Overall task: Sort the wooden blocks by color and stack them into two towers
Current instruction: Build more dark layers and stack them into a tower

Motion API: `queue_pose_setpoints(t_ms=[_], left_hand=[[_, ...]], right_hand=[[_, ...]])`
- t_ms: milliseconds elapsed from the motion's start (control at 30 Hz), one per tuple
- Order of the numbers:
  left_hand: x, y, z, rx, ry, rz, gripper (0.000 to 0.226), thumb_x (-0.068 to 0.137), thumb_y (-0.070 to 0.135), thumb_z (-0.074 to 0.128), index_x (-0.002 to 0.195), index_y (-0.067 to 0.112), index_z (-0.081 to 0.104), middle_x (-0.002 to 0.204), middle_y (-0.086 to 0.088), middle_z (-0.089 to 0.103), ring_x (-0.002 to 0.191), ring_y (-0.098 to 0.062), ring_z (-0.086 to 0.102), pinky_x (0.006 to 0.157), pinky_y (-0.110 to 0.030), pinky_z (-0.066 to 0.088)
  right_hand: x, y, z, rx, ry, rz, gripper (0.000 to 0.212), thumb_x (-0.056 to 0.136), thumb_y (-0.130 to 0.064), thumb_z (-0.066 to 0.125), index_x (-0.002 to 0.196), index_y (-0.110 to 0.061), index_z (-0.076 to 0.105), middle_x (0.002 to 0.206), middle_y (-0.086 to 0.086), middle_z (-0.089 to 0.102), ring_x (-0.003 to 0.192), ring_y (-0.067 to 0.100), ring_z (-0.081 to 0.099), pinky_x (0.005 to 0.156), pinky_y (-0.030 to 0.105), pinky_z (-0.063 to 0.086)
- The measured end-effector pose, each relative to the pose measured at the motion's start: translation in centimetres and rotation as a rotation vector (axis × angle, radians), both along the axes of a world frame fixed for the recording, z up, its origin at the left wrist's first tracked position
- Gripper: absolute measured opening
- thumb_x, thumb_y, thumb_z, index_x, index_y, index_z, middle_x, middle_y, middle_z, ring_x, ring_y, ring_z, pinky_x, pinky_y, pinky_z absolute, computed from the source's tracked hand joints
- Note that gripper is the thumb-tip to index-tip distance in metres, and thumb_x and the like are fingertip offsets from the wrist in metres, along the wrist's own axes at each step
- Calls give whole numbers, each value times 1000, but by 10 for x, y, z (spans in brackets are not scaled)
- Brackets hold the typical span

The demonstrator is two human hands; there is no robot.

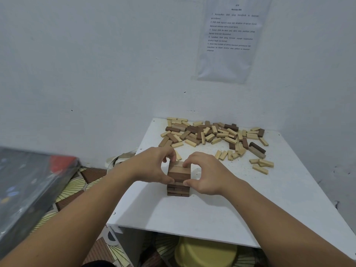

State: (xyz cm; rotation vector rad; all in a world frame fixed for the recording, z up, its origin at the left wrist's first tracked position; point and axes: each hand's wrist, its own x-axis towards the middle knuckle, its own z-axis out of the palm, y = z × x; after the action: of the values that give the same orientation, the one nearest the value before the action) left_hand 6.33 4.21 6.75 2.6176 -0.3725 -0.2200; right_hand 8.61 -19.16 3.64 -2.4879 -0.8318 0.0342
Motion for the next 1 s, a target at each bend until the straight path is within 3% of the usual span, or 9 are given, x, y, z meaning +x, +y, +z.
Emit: queue_pose_setpoints(t_ms=[233,467,833,1000], left_hand=[[-2,-4,0,43,11,-4,54,76,39,86,118,39,52,120,11,53,96,6,49,60,-21,42],[5,-1,-5,14,16,-51,63,78,37,85,125,43,45,124,25,53,115,-1,49,73,-12,36],[6,-2,-10,61,33,-83,71,79,39,82,137,41,42,128,21,52,119,-4,46,90,-25,42],[6,-3,-10,77,26,-88,70,81,38,82,139,39,42,128,20,52,118,-5,47,87,-24,40]], right_hand=[[-1,0,0,4,10,5,44,75,-44,80,114,-32,64,113,-19,56,106,7,52,95,34,47],[-1,0,-2,26,24,-1,43,76,-41,81,114,-33,63,114,-19,55,108,6,52,96,33,46],[-1,-1,-3,29,32,-4,46,76,-41,80,118,-34,61,116,-19,54,107,6,51,94,32,46],[-2,-1,-3,21,21,1,46,77,-41,79,118,-33,61,116,-19,53,106,6,49,92,30,44]])
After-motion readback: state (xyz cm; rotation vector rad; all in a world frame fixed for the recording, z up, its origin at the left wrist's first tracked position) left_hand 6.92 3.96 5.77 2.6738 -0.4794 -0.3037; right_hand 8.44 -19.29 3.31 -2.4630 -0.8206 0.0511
